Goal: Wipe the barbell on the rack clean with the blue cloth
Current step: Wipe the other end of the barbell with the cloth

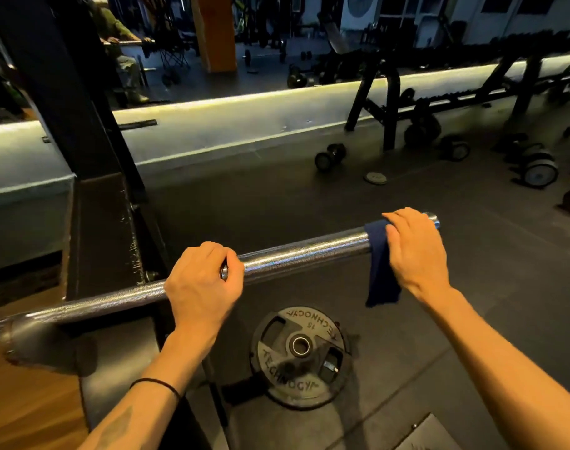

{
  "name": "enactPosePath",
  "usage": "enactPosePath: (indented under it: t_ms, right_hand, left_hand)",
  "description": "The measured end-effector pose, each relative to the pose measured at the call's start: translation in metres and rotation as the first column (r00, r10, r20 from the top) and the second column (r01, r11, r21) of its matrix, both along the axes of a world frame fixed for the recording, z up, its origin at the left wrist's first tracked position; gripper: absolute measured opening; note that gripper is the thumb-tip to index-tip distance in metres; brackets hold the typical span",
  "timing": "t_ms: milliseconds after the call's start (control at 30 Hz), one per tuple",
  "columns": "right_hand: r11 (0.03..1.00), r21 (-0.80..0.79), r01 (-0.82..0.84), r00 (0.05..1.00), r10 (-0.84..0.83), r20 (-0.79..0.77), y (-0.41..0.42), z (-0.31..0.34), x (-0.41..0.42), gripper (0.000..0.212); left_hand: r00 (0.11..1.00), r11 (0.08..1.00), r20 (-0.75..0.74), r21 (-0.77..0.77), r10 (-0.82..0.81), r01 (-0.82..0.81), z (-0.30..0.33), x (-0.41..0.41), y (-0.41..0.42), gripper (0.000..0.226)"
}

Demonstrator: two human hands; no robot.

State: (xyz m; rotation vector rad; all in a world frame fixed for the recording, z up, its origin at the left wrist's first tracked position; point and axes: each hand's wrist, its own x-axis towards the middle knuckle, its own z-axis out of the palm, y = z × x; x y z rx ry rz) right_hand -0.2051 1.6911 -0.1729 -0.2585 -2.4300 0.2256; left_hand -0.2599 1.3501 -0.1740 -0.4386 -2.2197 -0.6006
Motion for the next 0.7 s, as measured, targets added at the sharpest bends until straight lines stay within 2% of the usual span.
enactPosePath:
  t_ms: [100, 167, 300, 367, 433, 567, 700]
  right_hand:
    - [0.992, 0.062, 0.112, 0.993, -0.114, 0.029, -0.024, -0.007, -0.013, 0.036]
    - [0.986, 0.125, 0.108, 0.993, -0.114, 0.042, -0.060, -0.005, -0.017, 0.023]
    - [0.989, 0.008, -0.145, 0.989, 0.145, -0.021, -0.154, 0.000, -0.016, 0.019]
    - [0.965, -0.034, -0.259, 0.966, 0.258, -0.019, -0.201, -0.004, -0.017, 0.028]
    - [0.953, -0.042, -0.300, 0.954, 0.301, 0.009, -0.222, -0.005, -0.020, 0.035]
    - [0.920, 0.081, -0.384, 0.922, 0.387, -0.016, -0.182, -0.003, -0.026, 0.035]
    - [0.967, 0.075, -0.243, 0.968, 0.247, -0.048, -0.099, -0.005, -0.021, 0.029]
  left_hand:
    - [0.998, 0.999, 0.045, -0.012, 0.039, -0.039, 0.004, 0.001, 0.002, 0.024]
    - [0.994, 0.998, 0.082, -0.026, 0.067, -0.065, 0.007, 0.002, 0.003, 0.026]
    - [0.975, 0.994, 0.193, -0.030, 0.113, -0.109, 0.018, -0.001, 0.005, 0.029]
    - [0.945, 0.987, 0.284, -0.037, 0.160, -0.156, 0.027, -0.003, 0.008, 0.030]
    - [0.913, 0.984, 0.367, -0.069, 0.180, -0.166, 0.038, -0.007, 0.010, 0.031]
    - [0.833, 0.984, 0.525, -0.125, 0.172, -0.125, 0.046, -0.025, 0.006, 0.032]
    - [0.778, 0.983, 0.607, -0.165, 0.165, -0.079, 0.045, -0.038, 0.004, 0.039]
